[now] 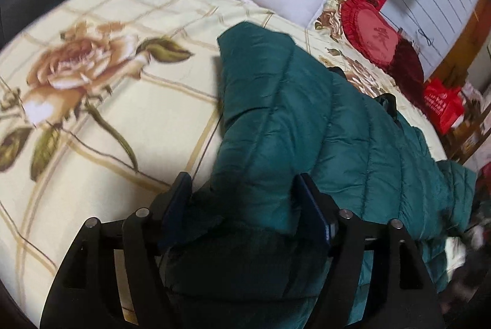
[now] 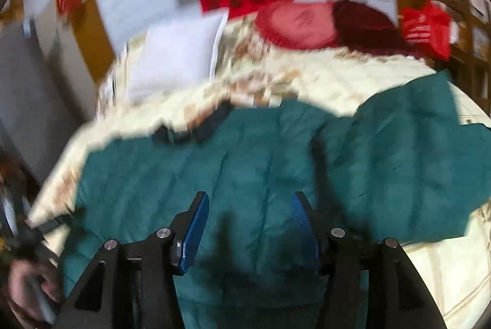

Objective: Fold large clothes

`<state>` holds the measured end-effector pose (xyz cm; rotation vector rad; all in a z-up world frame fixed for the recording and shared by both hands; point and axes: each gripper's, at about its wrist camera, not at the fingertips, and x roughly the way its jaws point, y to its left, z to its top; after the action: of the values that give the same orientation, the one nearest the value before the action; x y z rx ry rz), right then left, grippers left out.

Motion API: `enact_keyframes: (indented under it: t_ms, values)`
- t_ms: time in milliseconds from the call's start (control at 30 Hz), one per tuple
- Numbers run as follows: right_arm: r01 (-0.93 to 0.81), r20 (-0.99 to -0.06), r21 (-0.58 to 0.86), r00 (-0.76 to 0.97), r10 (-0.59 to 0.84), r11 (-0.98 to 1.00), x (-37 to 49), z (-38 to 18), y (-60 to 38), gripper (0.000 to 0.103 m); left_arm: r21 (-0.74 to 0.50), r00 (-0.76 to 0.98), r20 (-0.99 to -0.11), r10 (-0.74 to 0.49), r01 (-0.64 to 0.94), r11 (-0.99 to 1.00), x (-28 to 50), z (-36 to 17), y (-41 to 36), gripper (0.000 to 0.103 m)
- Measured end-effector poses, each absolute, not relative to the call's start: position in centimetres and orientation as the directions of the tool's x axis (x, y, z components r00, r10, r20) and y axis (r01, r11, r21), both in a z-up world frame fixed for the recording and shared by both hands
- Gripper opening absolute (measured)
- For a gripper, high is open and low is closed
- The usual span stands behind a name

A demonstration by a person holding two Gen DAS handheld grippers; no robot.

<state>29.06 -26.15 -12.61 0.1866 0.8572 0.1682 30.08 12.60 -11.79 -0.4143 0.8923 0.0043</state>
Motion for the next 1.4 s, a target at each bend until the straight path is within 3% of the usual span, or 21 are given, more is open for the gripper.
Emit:
enact_keyframes:
  t_ms: [33,233,333,433,500,567,700,867,1000,1200,1400]
  values:
    - [-0.068,-0.775,0.218,0.594,0.215,0.973,29.7,-14.2,-25.8,0.054,-0.358,0.638,-0.751,-0.173,-0.173,0.918,30.0,-11.8,12.7,0.073]
    - [-0.110,-0.766,0.222,0.595,0.243,0.969,29.1,-14.6,-25.5,0.070,-0.334,0.661,-0.738,-0.135,-0.184,0.925,29.7,-10.8,12.6,0.073]
    - [-0.114,-0.766,0.173,0.608,0.206,0.978,28.6,-13.1,-24.6,0.072,-0.248,0.763,-0.646,0.005,-0.216,0.944,28.1,-7.8,12.5,0.073]
    - [-0.091,-0.654,0.227,0.724,0.221,0.970,27.8,-9.5,-24.6,0.072,-0.278,0.835,-0.550,-0.027,-0.152,0.949,27.8,-5.4,11.3,0.073]
    - [-0.082,-0.638,0.276,0.729,0.246,0.958,28.4,-8.5,-24.0,0.083,-0.243,0.822,-0.560,-0.102,-0.045,0.969,29.4,-4.9,8.8,0.073]
    - [-0.068,-0.684,0.227,0.699,0.208,0.972,30.2,-8.4,-22.2,0.084,-0.120,0.777,-0.617,-0.125,0.064,0.991,31.6,-5.3,5.5,0.073]
    - [-0.052,-0.751,0.145,0.644,0.145,0.988,33.6,-11.0,-21.1,0.084,0.089,0.737,-0.676,-0.017,0.105,0.991,34.3,-8.2,2.5,0.073]
    - [-0.056,-0.808,0.196,0.556,0.194,0.979,35.7,-14.6,-23.1,0.091,0.000,0.663,-0.746,-0.053,0.079,0.997,35.7,-10.5,4.1,0.074]
    - [-0.072,-0.824,0.149,0.542,0.164,0.986,35.8,-13.9,-22.5,0.091,0.004,0.686,-0.726,-0.054,0.083,0.997,34.2,-8.8,3.9,0.074]
    - [-0.015,-0.684,0.209,0.713,0.157,0.978,29.4,-8.1,-27.3,0.090,-0.060,0.717,-0.690,-0.100,0.080,0.995,27.3,-5.6,5.6,0.074]
    - [0.224,-0.646,0.184,0.761,-0.054,0.957,22.8,-6.7,-39.6,0.090,-0.128,0.705,-0.706,-0.062,-0.042,0.991,20.9,-6.5,6.8,0.074]
